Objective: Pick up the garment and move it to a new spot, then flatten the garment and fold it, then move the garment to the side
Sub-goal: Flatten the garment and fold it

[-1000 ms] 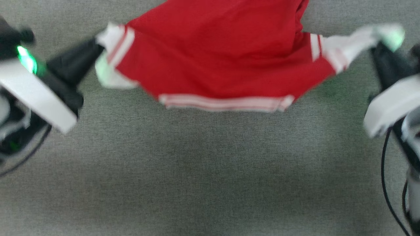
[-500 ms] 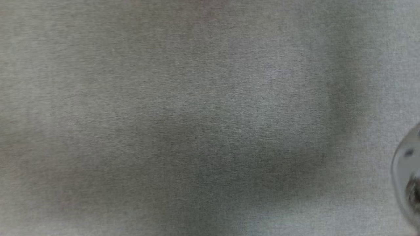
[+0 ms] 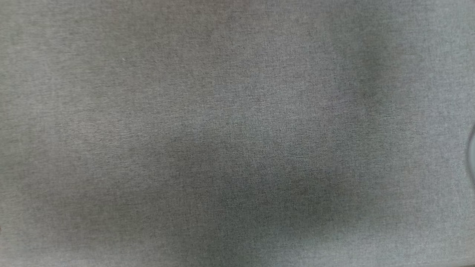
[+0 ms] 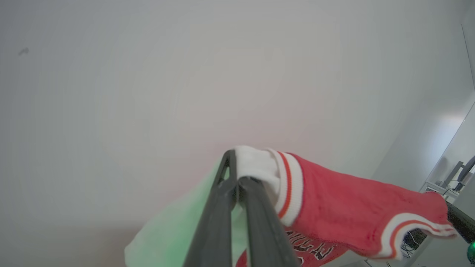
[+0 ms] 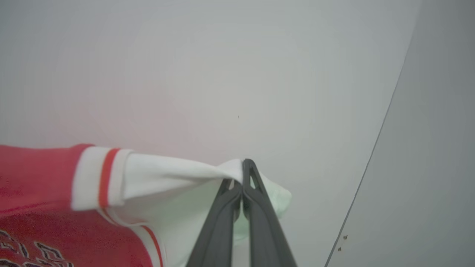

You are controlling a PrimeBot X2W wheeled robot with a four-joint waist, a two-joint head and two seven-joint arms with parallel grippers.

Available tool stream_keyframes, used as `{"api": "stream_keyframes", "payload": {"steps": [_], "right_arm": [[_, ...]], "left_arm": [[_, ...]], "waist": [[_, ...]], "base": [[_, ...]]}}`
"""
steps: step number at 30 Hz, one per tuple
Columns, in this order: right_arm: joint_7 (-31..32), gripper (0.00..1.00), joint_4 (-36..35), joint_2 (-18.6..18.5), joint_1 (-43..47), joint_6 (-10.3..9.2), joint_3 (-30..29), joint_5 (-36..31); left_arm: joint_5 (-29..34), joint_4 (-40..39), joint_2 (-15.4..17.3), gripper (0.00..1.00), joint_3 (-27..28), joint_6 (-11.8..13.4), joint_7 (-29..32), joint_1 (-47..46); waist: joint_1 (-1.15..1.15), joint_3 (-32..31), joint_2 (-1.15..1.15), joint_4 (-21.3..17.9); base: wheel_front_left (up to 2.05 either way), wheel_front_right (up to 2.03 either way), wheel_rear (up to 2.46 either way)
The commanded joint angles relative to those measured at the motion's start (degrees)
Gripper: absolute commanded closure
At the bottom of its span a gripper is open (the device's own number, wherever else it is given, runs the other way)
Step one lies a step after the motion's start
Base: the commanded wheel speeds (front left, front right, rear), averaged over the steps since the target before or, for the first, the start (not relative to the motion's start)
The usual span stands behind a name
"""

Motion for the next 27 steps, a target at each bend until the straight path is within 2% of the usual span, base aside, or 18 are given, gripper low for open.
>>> {"api": "stream_keyframes", "payload": {"steps": [1, 5, 8, 11, 19, 25, 27], "right_arm": [[-0.2, 1.0, 0.5, -0.1, 2.5, -0.3, 0.5, 0.3], [2.2, 1.0, -1.8, -1.0, 14.7, -0.3, 5.7, 3.5], [5.6, 1.0, -7.7, -2.9, 25.9, -0.3, 8.0, 7.2], [10.6, 1.0, -16.6, -5.0, 38.5, -0.3, 9.7, 11.3], [25.8, 1.0, -43.9, -7.4, 72.1, -0.3, 7.7, 20.9], [34.7, 1.0, -56.9, -6.7, 89.8, -0.3, 7.0, 26.0], [35.8, 1.0, -58.7, -6.6, 91.9, -0.3, 6.9, 26.7]], "left_arm": [[-0.7, -1.4, 0.9, 1.0, -0.3, 0.2, 0.4, 2.5], [-4.4, -13.7, 6.5, 1.0, -2.6, 0.2, 2.7, 17.0], [-6.1, -20.8, 9.3, 1.0, -3.5, 0.2, 0.8, 27.1], [-7.0, -27.3, 11.6, 1.0, -4.5, 0.2, -0.8, 37.3], [-5.4, -38.1, 13.2, 1.0, -5.5, 0.2, -3.0, 58.7], [-3.7, -44.0, 17.4, 1.0, -6.3, 0.1, -3.2, 70.4], [-2.9, -44.8, 18.1, 1.0, -6.6, 0.1, -3.3, 71.9]], "waist": [[0.0, -0.7, 0.0, 0.3], [0.0, -2.9, 0.0, 0.8], [0.0, -4.9, 0.0, 1.5], [0.0, -7.0, 0.0, 2.3], [0.0, -11.6, 0.0, 4.1], [0.0, -13.5, 0.0, 4.1], [0.0, -13.7, 0.0, 4.1]], "base": [[0.0, 0.0, 0.0], [0.0, 0.0, 0.0], [0.0, 0.0, 0.0], [0.0, 0.0, 0.0], [0.0, 0.0, 0.0], [0.0, 0.0, 0.0], [0.0, 0.0, 0.0]]}}
